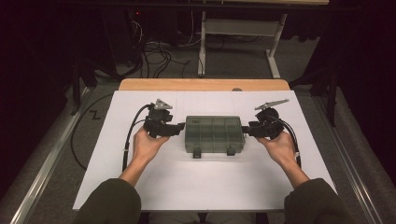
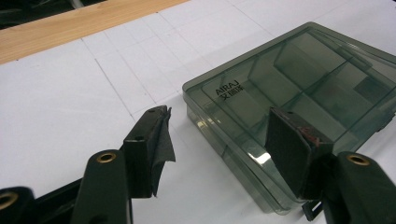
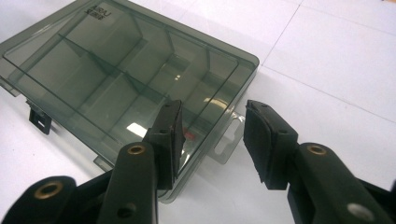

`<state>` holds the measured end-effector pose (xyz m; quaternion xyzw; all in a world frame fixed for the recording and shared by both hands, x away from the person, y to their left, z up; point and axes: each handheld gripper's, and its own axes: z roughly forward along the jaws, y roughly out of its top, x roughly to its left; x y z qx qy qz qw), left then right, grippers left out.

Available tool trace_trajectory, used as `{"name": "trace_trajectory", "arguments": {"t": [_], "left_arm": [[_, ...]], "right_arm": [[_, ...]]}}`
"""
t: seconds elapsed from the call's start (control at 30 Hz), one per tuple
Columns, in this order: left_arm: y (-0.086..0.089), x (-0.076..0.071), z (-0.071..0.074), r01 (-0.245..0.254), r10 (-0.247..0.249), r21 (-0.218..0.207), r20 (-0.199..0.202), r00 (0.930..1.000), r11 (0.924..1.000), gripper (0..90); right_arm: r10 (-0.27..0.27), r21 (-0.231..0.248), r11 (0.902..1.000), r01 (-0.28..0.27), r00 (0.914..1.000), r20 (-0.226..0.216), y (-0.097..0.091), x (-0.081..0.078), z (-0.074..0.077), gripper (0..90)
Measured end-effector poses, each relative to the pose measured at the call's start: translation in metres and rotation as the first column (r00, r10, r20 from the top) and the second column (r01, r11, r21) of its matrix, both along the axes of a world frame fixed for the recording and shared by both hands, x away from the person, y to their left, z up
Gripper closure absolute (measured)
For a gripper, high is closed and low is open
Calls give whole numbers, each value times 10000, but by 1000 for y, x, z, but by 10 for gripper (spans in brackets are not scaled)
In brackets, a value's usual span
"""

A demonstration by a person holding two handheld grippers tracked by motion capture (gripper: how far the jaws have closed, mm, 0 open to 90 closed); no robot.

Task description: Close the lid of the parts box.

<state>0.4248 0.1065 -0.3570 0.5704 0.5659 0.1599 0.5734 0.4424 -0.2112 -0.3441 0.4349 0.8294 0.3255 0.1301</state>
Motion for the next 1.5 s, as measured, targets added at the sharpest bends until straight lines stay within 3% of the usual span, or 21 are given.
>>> {"name": "trace_trajectory", "arguments": {"t": [0.2, 0.3, 0.8, 0.9, 1.1, 1.3, 1.5], "left_arm": [[8, -5, 3, -127, 130, -124, 203, 9997, 9998, 396], [11, -8, 3, -162, 166, -192, 228, 9996, 9997, 393], [26, -26, 7, -333, 368, -553, 643, 9972, 9979, 388], [30, -31, 9, -326, 388, -784, 781, 9962, 9964, 387], [36, -44, 11, -344, 453, -925, 1182, 9920, 9951, 381], [43, -58, 11, -323, 498, -994, 1794, 9825, 9945, 382], [47, -68, 6, -314, 508, -1025, 1927, 9799, 9942, 381]], "right_arm": [[-93, 117, 9999, 90, 9998, 195, -4, -4, 2, 562], [-2, 35, 10000, 0, 9986, 529, -7, -6, 1, 553], [-27, 441, 9990, -11, 9964, 847, -15, -21, 6, 509], [33, 503, 9987, -91, 9936, 1125, -16, -26, 6, 501], [-54, 663, 9978, -37, 9906, 1366, -21, -36, 6, 476], [-168, 924, 9957, 4, 9842, 1761, -31, -48, 7, 440], [-249, 1227, 9924, 7, 9803, 1960, -37, -58, 6, 414]]}}
